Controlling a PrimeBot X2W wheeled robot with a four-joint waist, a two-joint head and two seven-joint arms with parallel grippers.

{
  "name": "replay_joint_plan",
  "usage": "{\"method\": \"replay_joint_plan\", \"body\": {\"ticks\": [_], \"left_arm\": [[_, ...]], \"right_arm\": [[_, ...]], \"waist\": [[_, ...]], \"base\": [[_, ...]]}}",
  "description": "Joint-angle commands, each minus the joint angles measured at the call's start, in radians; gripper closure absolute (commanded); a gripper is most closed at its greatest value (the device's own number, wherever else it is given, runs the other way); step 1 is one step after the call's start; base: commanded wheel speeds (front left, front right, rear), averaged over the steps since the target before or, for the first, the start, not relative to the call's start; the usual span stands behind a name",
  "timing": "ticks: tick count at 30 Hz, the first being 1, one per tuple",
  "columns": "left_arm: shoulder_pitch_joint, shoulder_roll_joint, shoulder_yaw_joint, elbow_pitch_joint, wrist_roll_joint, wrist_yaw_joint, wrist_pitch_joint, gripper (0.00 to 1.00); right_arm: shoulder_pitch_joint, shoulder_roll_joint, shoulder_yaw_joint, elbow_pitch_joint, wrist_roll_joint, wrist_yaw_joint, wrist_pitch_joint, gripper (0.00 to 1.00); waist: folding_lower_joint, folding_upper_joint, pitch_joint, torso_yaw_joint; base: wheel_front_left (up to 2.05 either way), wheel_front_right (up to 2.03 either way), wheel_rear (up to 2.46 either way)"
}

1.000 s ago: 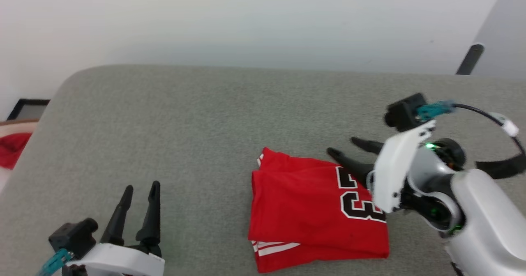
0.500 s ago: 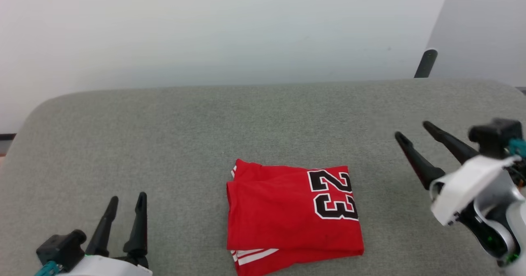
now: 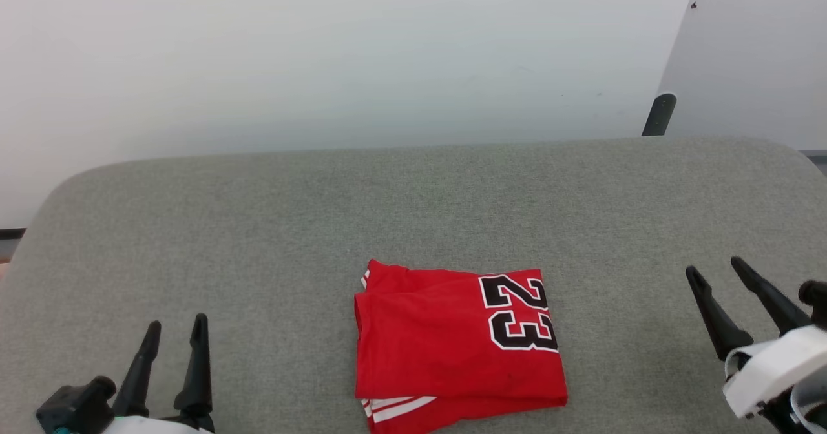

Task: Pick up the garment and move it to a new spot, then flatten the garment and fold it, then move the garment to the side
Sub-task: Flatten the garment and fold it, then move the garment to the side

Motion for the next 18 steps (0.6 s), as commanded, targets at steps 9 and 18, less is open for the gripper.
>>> {"method": "replay_joint_plan", "body": {"ticks": [9,18], "left_arm": [[0.011,-0.003,0.015,-0.003,0.026,-0.007,0.001,0.0],[0.006,-0.005,0.005,-0.007,0.034,-0.007,0.001,0.0]], "right_arm": [[0.072,0.023,-0.055,-0.024,-0.018,-0.001,-0.007,0.0],[0.074,0.034,-0.064,-0.033,-0.03,-0.001,0.01,0.0]], "waist": [[0.0,0.0,-0.005,0.009],[0.0,0.0,-0.004,0.018]], "base": [[0.0,0.0,0.0],[0.0,0.0,0.0]]}}
